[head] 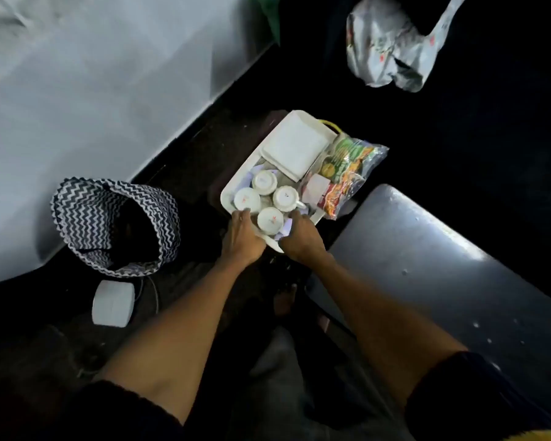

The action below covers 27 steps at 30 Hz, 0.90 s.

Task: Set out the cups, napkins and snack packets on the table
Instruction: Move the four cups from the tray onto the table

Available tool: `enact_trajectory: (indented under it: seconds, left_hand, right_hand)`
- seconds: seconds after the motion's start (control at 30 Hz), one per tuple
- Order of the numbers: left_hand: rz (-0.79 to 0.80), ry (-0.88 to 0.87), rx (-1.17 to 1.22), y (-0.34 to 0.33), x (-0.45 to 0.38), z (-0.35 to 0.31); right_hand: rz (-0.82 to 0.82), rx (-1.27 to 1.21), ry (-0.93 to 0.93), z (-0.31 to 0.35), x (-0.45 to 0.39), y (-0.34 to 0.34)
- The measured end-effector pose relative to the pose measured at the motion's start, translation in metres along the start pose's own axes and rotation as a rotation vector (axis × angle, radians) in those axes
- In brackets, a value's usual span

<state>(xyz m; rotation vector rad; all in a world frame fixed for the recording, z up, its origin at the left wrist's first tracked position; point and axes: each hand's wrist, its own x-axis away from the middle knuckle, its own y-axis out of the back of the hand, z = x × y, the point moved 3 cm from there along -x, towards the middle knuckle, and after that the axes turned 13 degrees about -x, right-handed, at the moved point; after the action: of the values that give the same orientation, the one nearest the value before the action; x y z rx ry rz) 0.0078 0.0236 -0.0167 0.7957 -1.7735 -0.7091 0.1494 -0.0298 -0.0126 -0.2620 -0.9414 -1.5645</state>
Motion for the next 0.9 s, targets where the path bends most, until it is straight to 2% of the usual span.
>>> enact_trajectory:
  seconds: [0.17, 0.37, 0.47, 0.73, 0.83, 0.9]
  left_hand:
    - [-0.109, 0.016, -0.288, 0.013, -0.062, 0.003]
    - [-0.067, 0.043, -0.374, 0.0, -0.097, 0.004]
    - [-0.136, 0.011, -0.459, -0.005, -0.1, 0.005]
    - [-0.327, 0.044, -0.483, 0.001, -0.078, 0.01]
    - [-0.405, 0.154, -0.318, 0.002, -0.052, 0.011]
    - [-0.424, 0.25, -0.08, 0.001, -0.031, 0.006]
  right_hand:
    - [-0.001, 0.25, 0.058, 0.003, -0.037, -0.024]
    - [-0.006, 0.417, 0.128, -0.003, -0.057, -0.044]
    - [-0.072, 0.432, 0.167, -0.006, -0.06, -0.05]
    - [-0.171, 0.32, 0.25, -0.026, -0.029, -0.033]
    - [-0.252, 0.128, 0.295, -0.043, -0.002, -0.02]
    - [-0.302, -0.114, 0.262, -0.059, 0.018, -0.008]
